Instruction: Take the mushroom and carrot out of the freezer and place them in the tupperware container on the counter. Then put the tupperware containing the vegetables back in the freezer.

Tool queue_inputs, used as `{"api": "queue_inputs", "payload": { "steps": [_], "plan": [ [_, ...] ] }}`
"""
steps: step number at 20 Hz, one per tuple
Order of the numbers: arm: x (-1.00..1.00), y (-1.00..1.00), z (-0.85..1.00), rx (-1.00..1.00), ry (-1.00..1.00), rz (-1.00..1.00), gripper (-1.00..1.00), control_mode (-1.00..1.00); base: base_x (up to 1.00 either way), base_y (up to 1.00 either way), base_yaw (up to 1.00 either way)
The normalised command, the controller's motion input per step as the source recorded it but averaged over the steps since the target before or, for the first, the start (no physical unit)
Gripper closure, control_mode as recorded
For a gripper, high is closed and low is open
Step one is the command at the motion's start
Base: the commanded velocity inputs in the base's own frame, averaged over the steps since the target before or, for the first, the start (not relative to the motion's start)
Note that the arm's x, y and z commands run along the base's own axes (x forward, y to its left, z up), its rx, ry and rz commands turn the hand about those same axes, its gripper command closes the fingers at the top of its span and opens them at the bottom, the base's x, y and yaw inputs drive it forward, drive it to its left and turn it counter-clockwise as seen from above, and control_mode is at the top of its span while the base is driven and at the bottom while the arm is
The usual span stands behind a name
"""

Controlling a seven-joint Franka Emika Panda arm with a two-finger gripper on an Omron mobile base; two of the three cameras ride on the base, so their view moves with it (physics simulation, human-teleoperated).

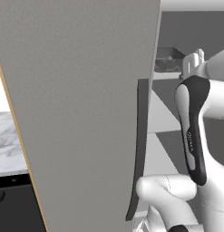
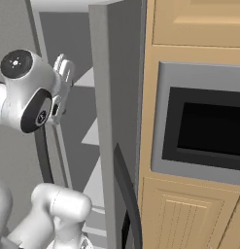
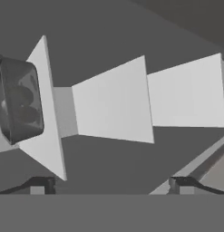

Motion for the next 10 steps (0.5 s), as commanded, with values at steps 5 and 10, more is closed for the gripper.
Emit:
{"api": "queue_inputs", "payload": {
  "steps": [5, 10],
  "plan": [
    [-1.00, 0.22, -0.02, 0.00, 0.02, -0.01, -1.00, -1.00, 0.00, 0.00, 0.00],
    [-0.93, 0.38, -0.26, 0.00, 0.11, 0.00, -1.00, -1.00, 0.00, 0.00, 0.00]
  ]
}}
